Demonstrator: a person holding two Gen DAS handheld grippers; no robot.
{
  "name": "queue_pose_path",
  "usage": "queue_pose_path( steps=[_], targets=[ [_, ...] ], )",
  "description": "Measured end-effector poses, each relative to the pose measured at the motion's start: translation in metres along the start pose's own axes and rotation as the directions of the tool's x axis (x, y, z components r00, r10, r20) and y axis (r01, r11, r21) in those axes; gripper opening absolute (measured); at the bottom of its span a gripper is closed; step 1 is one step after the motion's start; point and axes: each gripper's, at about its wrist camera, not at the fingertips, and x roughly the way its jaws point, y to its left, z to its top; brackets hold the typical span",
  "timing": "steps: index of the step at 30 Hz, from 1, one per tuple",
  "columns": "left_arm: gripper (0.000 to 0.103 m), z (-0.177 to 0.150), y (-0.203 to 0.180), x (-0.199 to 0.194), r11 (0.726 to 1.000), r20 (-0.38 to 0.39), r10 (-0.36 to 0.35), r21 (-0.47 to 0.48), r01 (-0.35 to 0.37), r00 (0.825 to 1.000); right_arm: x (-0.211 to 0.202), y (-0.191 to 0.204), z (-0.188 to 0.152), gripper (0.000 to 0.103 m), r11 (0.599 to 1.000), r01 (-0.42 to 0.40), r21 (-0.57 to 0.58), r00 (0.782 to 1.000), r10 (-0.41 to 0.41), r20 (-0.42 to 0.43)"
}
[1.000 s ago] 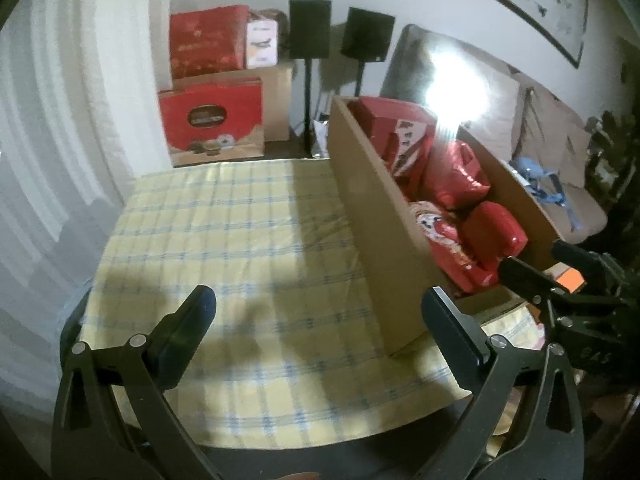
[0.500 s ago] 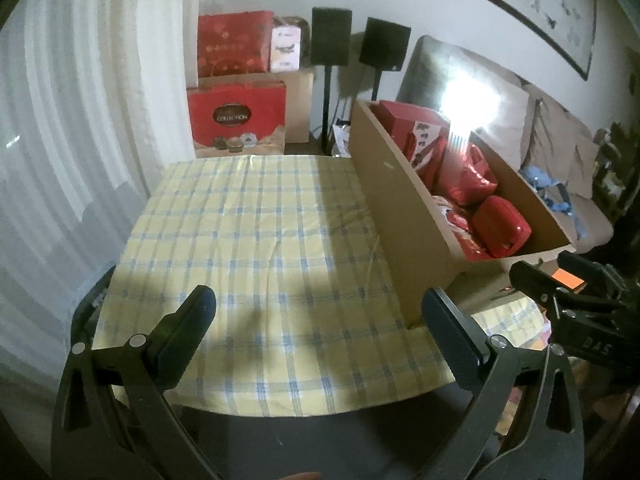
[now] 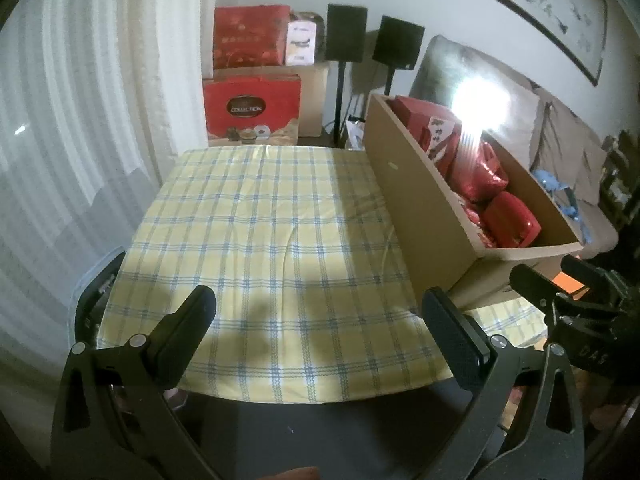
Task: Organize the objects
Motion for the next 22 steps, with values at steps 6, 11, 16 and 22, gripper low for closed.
queue_pose_path(
  steps=[6,11,16,22],
  targets=[
    [0.103,-0.0002,0.0004,0.0008,1.0,-0.009,0.0,-0.001,0.0,1.0,0.0,0.0022,-0.0005,0.102,1.0,0.0,0.001,1.0,0.0,-0.003],
    [0.103,0.0003,0.0011,0.0009,1.0,-0.011,0.0,-0.002,0.0,1.0,-0.0005,0.0015,-0.0005,0.102,1.0,-0.002,0.005,1.0,0.002,-0.004],
    [0.103,0.0004,0.001,0.0014,1.0,-0.007,0.002,-0.002,-0.002,1.0,-0.0011,0.0032,-0.0012,0.102,1.0,0.002,0.012,1.0,-0.002,-0.001],
    [0.103,-0.0012,0.0006,0.001,1.0,-0.003,0.008,0.003,-0.008,1.0,-0.0018,0.0033,-0.0016,0.102,1.0,0.006,0.017,1.0,-0.006,0.004]
  ],
)
